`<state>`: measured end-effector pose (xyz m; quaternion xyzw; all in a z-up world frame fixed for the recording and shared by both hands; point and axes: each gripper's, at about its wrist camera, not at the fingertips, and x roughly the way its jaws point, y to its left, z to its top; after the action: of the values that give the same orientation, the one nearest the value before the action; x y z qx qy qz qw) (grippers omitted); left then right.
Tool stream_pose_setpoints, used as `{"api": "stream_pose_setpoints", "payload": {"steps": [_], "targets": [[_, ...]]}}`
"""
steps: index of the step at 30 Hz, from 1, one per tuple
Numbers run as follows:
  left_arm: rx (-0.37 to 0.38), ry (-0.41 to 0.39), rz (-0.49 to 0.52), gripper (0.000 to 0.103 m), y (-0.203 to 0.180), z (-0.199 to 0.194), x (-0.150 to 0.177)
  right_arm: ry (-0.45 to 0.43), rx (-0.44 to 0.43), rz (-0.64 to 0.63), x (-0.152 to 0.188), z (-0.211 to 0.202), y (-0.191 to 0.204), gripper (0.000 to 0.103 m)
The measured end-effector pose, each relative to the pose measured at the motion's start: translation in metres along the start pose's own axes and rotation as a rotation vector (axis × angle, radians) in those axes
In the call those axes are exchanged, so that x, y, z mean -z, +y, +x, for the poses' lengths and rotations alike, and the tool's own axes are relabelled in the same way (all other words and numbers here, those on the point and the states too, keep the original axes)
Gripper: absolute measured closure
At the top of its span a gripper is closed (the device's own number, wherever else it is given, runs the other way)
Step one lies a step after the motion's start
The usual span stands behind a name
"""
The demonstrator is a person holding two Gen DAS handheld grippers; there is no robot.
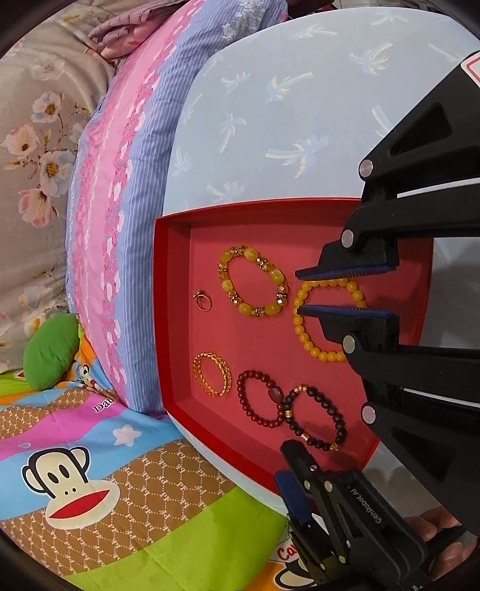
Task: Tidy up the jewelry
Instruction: 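Lower both bracelets into the red tray and open both tools, then withdraw both tools from the tray back over the remaining jewelry, then open the left tool around the gold bangle while the right tool moves to the garnet strand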
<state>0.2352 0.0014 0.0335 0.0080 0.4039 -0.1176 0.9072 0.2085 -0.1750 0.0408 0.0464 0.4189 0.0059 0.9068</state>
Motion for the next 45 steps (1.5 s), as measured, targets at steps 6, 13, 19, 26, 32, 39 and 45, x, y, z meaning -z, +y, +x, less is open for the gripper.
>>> {"api": "stream_pose_setpoints", "payload": {"steps": [6,13,19,26,32,39,45], "targets": [[-0.031,-0.031,0.037,0.062,-0.007,-0.011,0.002,-0.016,-0.011,0.001,0.005,-0.011,0.001,0.080],[-0.025,-0.049,0.029,0.062,-0.008,-0.029,0.010,-0.045,-0.027,0.009,0.012,-0.033,0.001,0.076],[-0.021,-0.043,0.022,0.062,-0.004,-0.046,0.027,-0.041,-0.048,0.014,0.028,-0.052,0.003,0.076],[-0.021,-0.024,0.001,0.061,0.004,-0.063,0.056,-0.020,-0.054,0.005,0.061,-0.069,0.008,0.076],[-0.005,-0.002,-0.032,0.061,0.013,-0.077,0.082,0.006,-0.068,0.022,0.090,-0.080,0.008,0.076],[0.019,0.058,-0.046,0.057,0.008,-0.081,0.118,0.045,-0.083,0.049,0.120,-0.082,0.006,0.076],[0.040,0.084,-0.048,0.054,-0.001,-0.077,0.128,0.070,-0.080,0.061,0.138,-0.080,0.005,0.076]]}}
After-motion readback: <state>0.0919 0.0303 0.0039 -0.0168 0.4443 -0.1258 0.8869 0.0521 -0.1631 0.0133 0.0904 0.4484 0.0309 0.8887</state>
